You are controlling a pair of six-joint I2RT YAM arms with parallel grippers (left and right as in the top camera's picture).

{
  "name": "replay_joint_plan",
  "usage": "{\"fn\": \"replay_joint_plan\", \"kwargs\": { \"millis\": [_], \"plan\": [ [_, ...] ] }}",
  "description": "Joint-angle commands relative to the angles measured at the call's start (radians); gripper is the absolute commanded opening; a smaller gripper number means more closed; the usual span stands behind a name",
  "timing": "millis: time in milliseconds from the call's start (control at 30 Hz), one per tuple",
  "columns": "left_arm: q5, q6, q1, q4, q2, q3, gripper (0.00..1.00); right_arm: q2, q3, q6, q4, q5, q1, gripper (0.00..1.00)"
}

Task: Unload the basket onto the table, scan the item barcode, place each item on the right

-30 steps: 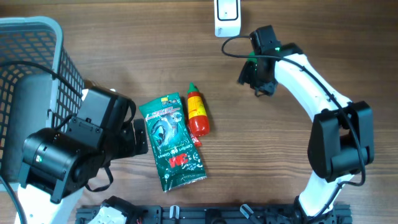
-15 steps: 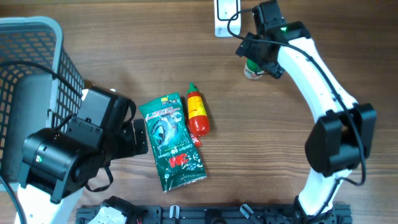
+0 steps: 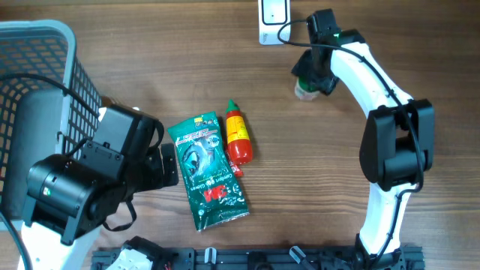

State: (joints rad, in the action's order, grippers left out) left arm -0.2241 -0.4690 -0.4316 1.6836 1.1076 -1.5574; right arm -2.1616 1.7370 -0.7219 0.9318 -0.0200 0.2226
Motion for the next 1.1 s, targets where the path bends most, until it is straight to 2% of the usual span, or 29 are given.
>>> {"fn": "replay_joint_plan", "kwargs": {
  "millis": [0,67,267,367,433,500,533,567,600,733,800,900,967,1000,1067],
  "plan": [
    [-0.012,-0.010,0.004,0.000,-0.002,-0.007,1.00,-0.008,-0.003,0.408,0.142,0.141,0.005,0.72],
    [-0.012,-0.010,0.004,0.000,-0.002,-0.007,1.00,-0.002,-0.003,0.523,0.218,0.141,0.005,0.74],
    [-0.012,-0.010,0.004,0.000,-0.002,-0.007,1.00,0.010,0.031,0.742,0.324,0.183,0.007,0.82],
    [-0.012,-0.010,0.003,0.000,-0.002,-0.007,1.00,0.011,0.071,0.885,0.400,0.185,0.007,0.92],
    [-0.012,-0.010,0.004,0.000,-0.002,-0.007,1.00,0.013,0.110,0.903,0.446,0.167,0.007,0.94],
    [-0.012,-0.010,0.004,0.000,-0.002,-0.007,1.00,0.015,0.158,0.793,0.459,0.167,0.007,0.93],
    [-0.012,-0.010,0.004,0.000,-0.002,-0.007,1.00,0.015,0.188,0.557,0.458,0.167,0.007,0.93],
    [-0.012,-0.010,0.004,0.000,-0.002,-0.007,1.00,0.015,0.192,0.217,0.483,0.167,0.007,0.99],
    [-0.012,-0.010,0.004,0.000,-0.002,-0.007,1.00,0.015,0.190,0.007,0.512,0.166,0.007,1.00],
    [-0.012,-0.010,0.004,0.000,-0.002,-0.007,1.00,0.013,0.154,-0.462,0.511,0.068,0.027,1.00],
    [-0.012,-0.010,0.004,0.000,-0.002,-0.007,1.00,0.011,0.109,-0.537,0.435,0.061,0.039,1.00],
    [-0.012,-0.010,0.004,0.000,-0.002,-0.007,1.00,0.011,0.027,-0.539,0.296,0.047,0.039,1.00],
    [-0.012,-0.010,0.004,0.000,-0.002,-0.007,1.00,0.011,-0.035,-0.590,0.259,0.047,0.034,0.97],
    [-0.012,-0.010,0.004,0.000,-0.002,-0.007,1.00,0.011,-0.051,-0.592,0.255,0.047,0.034,0.92],
    [-0.012,-0.010,0.004,0.000,-0.002,-0.007,1.00,0.011,-0.060,-0.550,0.262,0.048,0.034,0.75]
  ]
}}
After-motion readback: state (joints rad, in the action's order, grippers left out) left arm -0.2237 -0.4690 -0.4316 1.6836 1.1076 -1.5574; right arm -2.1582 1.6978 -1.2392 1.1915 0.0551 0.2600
